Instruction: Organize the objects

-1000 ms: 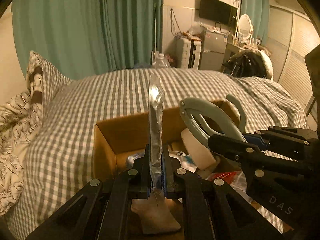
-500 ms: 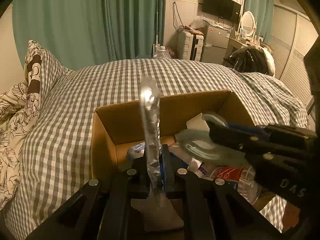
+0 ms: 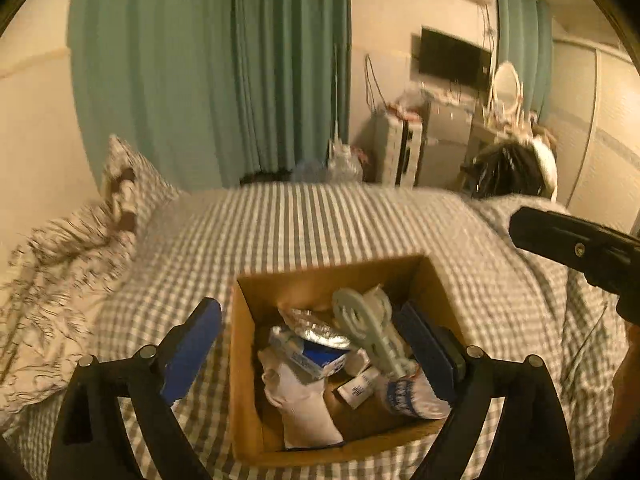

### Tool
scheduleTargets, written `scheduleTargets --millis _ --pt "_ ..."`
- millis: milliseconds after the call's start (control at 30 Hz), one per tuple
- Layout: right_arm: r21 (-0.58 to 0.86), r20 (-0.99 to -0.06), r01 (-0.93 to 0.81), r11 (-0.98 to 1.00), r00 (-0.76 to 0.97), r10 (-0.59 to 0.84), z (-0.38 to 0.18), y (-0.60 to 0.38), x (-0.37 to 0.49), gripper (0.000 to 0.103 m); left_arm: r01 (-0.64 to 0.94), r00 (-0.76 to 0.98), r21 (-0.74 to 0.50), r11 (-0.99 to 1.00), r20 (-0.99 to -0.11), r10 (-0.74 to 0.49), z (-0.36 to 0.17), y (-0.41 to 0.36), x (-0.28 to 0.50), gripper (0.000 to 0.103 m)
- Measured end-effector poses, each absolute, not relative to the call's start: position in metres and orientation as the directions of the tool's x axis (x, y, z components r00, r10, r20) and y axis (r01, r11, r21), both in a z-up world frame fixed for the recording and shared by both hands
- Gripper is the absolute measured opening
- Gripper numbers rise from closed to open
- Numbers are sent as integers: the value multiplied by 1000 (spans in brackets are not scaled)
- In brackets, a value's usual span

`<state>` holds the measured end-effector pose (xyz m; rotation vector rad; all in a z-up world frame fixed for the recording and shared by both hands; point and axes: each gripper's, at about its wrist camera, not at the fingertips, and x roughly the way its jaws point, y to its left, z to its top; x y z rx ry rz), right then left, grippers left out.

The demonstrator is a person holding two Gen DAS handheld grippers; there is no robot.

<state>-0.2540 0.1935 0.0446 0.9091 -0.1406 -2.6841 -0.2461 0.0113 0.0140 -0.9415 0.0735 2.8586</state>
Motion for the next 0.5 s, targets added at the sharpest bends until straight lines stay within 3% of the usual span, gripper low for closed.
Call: scheduleTargets --millis 133,367,500 --pt "155 -523 244 -957 -802 -289 84 203 -218 69 -136 -847 6 -991 -519 113 60 12 -214 101" --pt "72 -397 223 -972 -888 -233 155 220 -139 95 -102 -926 19 -995 -368 88 132 17 -140 103" --pt "2 -323 213 -977 -925 -202 178 230 -91 103 -67 -956 48 -997 -288 51 151 19 -93 103"
